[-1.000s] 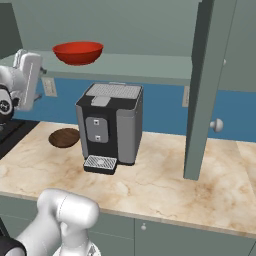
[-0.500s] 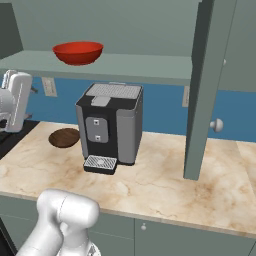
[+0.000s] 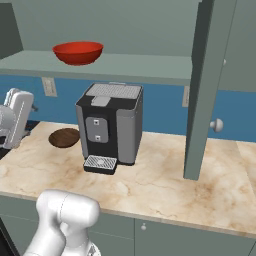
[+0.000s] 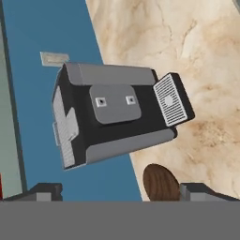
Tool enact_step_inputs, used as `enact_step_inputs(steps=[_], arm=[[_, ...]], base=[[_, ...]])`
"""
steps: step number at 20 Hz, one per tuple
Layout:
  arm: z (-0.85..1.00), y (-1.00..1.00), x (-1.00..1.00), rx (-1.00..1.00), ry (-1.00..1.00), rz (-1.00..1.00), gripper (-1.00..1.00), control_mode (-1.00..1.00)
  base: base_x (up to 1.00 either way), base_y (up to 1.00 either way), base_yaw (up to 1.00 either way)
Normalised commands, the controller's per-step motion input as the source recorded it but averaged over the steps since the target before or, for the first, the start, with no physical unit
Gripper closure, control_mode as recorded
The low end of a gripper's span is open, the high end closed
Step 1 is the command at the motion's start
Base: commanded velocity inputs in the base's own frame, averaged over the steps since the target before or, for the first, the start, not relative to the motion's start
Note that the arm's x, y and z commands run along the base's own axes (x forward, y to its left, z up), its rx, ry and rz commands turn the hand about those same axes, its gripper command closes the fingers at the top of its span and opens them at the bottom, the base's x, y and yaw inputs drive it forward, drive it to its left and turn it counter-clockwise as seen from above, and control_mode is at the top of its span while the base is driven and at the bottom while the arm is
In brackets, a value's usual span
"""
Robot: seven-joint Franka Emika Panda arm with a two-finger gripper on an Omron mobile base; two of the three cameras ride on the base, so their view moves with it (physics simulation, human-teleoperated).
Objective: Pick up the bowls on the counter and stack them on top of one another in the open cabinet. Place the smaller bowl on top of the larger bowl.
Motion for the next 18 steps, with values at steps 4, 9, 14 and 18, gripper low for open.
enact_step_inputs(steps=[4, 9, 14, 18], arm=[[-0.59, 0.24, 0.00, 0.01, 0.02, 0.01, -1.00, -1.00], [-0.62, 0.27, 0.09, 0.00, 0.02, 0.02, -1.00, -1.00], [-0.56, 0.25, 0.25, -0.01, 0.03, 0.00, -1.00, -1.00], [-0.50, 0.21, 0.30, -0.01, 0.02, 0.00, -1.00, -1.00]], base=[[0.00, 0.00, 0.00], [0.00, 0.00, 0.00], [0.00, 0.00, 0.00], [0.00, 0.00, 0.00]])
